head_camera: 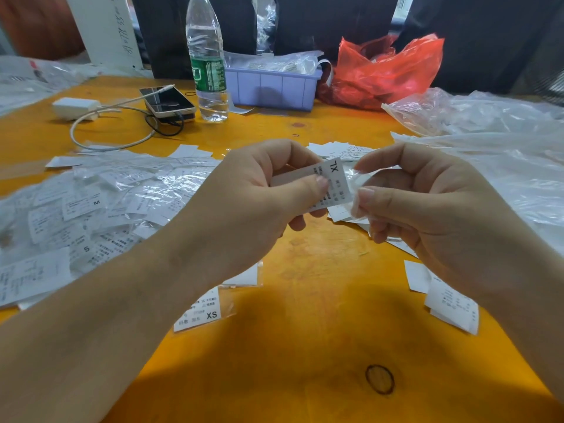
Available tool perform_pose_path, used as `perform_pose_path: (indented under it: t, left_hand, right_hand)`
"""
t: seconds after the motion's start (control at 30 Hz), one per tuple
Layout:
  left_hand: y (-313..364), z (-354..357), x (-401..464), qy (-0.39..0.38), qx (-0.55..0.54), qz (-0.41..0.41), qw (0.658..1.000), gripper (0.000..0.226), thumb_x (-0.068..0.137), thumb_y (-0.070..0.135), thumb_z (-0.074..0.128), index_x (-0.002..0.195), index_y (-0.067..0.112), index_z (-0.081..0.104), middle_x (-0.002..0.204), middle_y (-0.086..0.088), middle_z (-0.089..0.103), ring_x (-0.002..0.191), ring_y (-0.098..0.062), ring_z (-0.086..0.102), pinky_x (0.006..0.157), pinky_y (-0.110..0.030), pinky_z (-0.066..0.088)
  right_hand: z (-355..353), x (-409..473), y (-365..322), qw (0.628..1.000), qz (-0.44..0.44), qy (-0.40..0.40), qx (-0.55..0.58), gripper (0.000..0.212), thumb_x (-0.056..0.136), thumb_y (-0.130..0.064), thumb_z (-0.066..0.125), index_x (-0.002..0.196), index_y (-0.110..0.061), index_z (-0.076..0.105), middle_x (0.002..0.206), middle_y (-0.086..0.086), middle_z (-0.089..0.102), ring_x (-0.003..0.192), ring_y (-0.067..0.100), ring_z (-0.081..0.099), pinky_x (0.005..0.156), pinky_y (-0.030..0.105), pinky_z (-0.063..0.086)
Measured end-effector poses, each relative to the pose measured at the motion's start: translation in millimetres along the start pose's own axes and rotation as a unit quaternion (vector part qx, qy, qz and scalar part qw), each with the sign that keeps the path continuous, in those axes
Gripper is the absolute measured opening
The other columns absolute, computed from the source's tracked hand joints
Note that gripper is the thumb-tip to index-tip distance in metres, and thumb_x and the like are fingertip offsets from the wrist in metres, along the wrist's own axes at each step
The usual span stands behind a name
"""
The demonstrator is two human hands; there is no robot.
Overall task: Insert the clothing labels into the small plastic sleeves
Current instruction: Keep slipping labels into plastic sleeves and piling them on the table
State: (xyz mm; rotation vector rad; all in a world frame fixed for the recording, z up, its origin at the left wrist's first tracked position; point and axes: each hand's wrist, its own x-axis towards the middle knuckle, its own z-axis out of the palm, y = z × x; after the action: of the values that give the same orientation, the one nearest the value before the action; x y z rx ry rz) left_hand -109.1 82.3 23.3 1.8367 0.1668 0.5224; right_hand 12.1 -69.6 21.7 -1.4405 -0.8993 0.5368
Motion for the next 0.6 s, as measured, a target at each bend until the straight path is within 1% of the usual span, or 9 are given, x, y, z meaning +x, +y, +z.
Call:
perform_pose_path:
  t: [0.07,0.1,0.2,0.33,0.37,0.4,0.47,0.53,0.6]
  left_hand:
    - [0.6,0.1,-0.4,-0.001,0.009,0.008,1.0,0.006,0.09,0.012,0.064,0.088,0.016,0.068,0.067,0.012,0.069,0.054,-0.001,0.061,0.047,-0.011,0.044]
    - [0.5,0.1,-0.6,0.0,0.018,0.013,1.0,0.006,0.09,0.012,0.064,0.088,0.017,0.068,0.068,0.013,0.069,0.054,-0.001,0.062,0.047,-0.011,0.044]
    - [1.0,1.3,-1.6,-0.002,0.046,0.023,0.999,0.007,0.089,0.013,0.065,0.086,0.018,0.067,0.07,0.016,0.069,0.056,0.001,0.063,0.047,-0.009,0.043]
    - [1.4,2.8,-2.8,-0.001,0.065,0.032,0.997,0.008,0.089,0.015,0.066,0.084,0.021,0.067,0.069,0.018,0.069,0.057,0.001,0.063,0.046,-0.008,0.042]
    - [1.5,2.9,-2.9,0.0,0.069,0.034,0.997,0.008,0.089,0.015,0.066,0.084,0.022,0.067,0.069,0.017,0.069,0.057,0.0,0.063,0.046,-0.008,0.042]
    - [1.4,2.8,-3.1,0.001,0.071,0.035,0.997,0.008,0.089,0.015,0.066,0.084,0.022,0.067,0.068,0.017,0.068,0.056,0.0,0.062,0.046,-0.008,0.042]
    - [1.8,2.9,-3.2,0.003,0.076,0.035,0.996,0.008,0.089,0.014,0.066,0.085,0.021,0.068,0.067,0.018,0.068,0.056,0.0,0.062,0.046,-0.008,0.041]
    - [1.8,2.1,-2.9,0.01,0.083,0.034,0.996,0.008,0.089,0.015,0.067,0.087,0.022,0.067,0.068,0.017,0.069,0.055,0.0,0.062,0.045,-0.009,0.042]
    - [0.9,0.2,-2.7,0.021,0.097,0.027,0.995,0.012,0.09,0.018,0.067,0.092,0.029,0.064,0.074,0.014,0.071,0.056,-0.005,0.063,0.045,-0.014,0.046]
  right_hand:
    - [-0.7,0.3,0.2,1.0,0.003,0.004,-0.001,0.027,0.069,-0.013,0.072,0.096,-0.014,0.065,0.075,0.012,0.071,0.055,0.017,0.056,0.05,0.026,0.049]
    - [-0.9,0.3,0.0,1.0,0.005,0.004,-0.005,0.027,0.069,-0.014,0.072,0.095,-0.015,0.065,0.075,0.012,0.071,0.055,0.017,0.056,0.05,0.026,0.049]
    - [-0.7,0.1,-0.1,1.0,0.005,0.006,-0.017,0.032,0.067,-0.012,0.08,0.096,-0.014,0.065,0.072,0.01,0.07,0.055,0.017,0.056,0.05,0.027,0.049]
    - [-0.5,-0.3,-0.3,1.0,0.001,0.009,-0.029,0.033,0.065,-0.016,0.077,0.096,-0.014,0.065,0.068,0.008,0.068,0.055,0.017,0.055,0.05,0.026,0.049]
    - [-0.7,-0.2,-0.3,0.999,0.002,0.008,-0.032,0.035,0.065,-0.012,0.081,0.096,-0.014,0.065,0.069,0.01,0.068,0.055,0.017,0.055,0.05,0.026,0.049]
    - [-0.7,-0.5,-0.3,0.999,0.002,0.005,-0.033,0.034,0.065,-0.01,0.08,0.095,-0.015,0.066,0.072,0.013,0.069,0.056,0.017,0.055,0.049,0.025,0.049]
    - [0.2,-0.8,-0.7,0.999,0.0,0.004,-0.037,0.03,0.067,-0.011,0.077,0.095,-0.015,0.066,0.073,0.015,0.069,0.055,0.017,0.055,0.049,0.025,0.049]
    - [0.7,-1.3,-0.5,0.999,-0.004,0.008,-0.044,0.035,0.064,-0.013,0.082,0.095,-0.015,0.066,0.069,0.008,0.068,0.055,0.016,0.056,0.05,0.025,0.049]
    - [1.1,-1.2,-0.3,0.999,-0.008,0.016,-0.046,0.029,0.069,-0.014,0.074,0.097,-0.014,0.066,0.065,0.002,0.066,0.056,0.015,0.056,0.05,0.026,0.05]
